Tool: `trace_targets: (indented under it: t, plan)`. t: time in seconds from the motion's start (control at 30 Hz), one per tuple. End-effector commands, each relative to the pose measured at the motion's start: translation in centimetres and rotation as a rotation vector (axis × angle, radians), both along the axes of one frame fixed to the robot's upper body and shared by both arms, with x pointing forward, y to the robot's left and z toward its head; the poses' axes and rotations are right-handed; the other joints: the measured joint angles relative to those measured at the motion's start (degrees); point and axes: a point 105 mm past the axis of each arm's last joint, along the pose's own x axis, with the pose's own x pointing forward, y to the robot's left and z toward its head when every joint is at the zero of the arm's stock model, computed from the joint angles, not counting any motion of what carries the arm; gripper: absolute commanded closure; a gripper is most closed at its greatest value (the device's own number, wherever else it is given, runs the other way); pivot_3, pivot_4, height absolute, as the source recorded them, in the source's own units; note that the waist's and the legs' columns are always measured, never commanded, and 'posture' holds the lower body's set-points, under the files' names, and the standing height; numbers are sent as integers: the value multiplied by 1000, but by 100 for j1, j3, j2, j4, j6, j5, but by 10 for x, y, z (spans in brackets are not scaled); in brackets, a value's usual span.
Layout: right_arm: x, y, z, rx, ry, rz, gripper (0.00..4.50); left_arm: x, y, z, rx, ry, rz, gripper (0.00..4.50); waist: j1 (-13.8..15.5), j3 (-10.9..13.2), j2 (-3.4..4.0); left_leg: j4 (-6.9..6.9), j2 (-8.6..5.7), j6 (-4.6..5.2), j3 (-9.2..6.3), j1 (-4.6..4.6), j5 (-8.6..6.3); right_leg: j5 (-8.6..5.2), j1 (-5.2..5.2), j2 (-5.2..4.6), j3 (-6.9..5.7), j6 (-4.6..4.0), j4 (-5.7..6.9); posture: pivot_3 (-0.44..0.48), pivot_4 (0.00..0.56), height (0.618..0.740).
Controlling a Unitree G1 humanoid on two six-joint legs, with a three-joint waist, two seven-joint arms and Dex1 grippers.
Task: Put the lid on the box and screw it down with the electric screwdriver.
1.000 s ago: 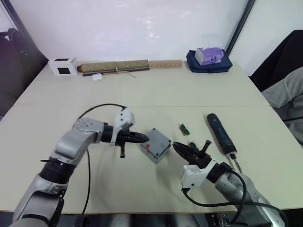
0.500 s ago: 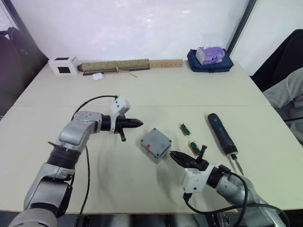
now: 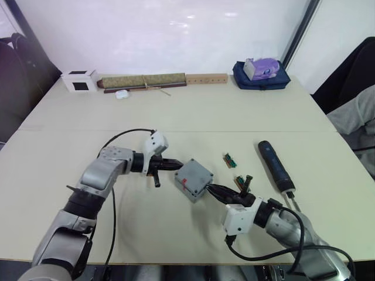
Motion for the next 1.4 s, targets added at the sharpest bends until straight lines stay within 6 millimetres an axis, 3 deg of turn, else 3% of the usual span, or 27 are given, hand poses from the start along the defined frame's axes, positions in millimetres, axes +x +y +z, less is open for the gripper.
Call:
trace_targets:
  t: [0.03, 0.97, 1.4]
  plan:
    - [-1, 6, 6, 27, -18, 25, 4334, -7, -5, 6, 7, -32, -47, 4500, -1, 0, 0, 0, 0, 0, 0, 0, 0, 0, 0, 0, 0, 0, 0, 0, 150, 740]
    - [-2, 11, 5, 37, -12, 57, 4334, -18, 0, 4, 27, -12, -68, 4500, -3, 0, 0, 0, 2, 0, -1, 0, 0, -1, 0, 1, 0, -1, 0, 0, 150, 740]
    - [-2, 7, 9, 55, -25, 32, 4334, -20, -7, -1, 39, -29, -95, 4500, -2, 0, 0, 0, 2, 0, -1, 0, 0, -4, 0, 1, 0, -7, 0, 0, 150, 740]
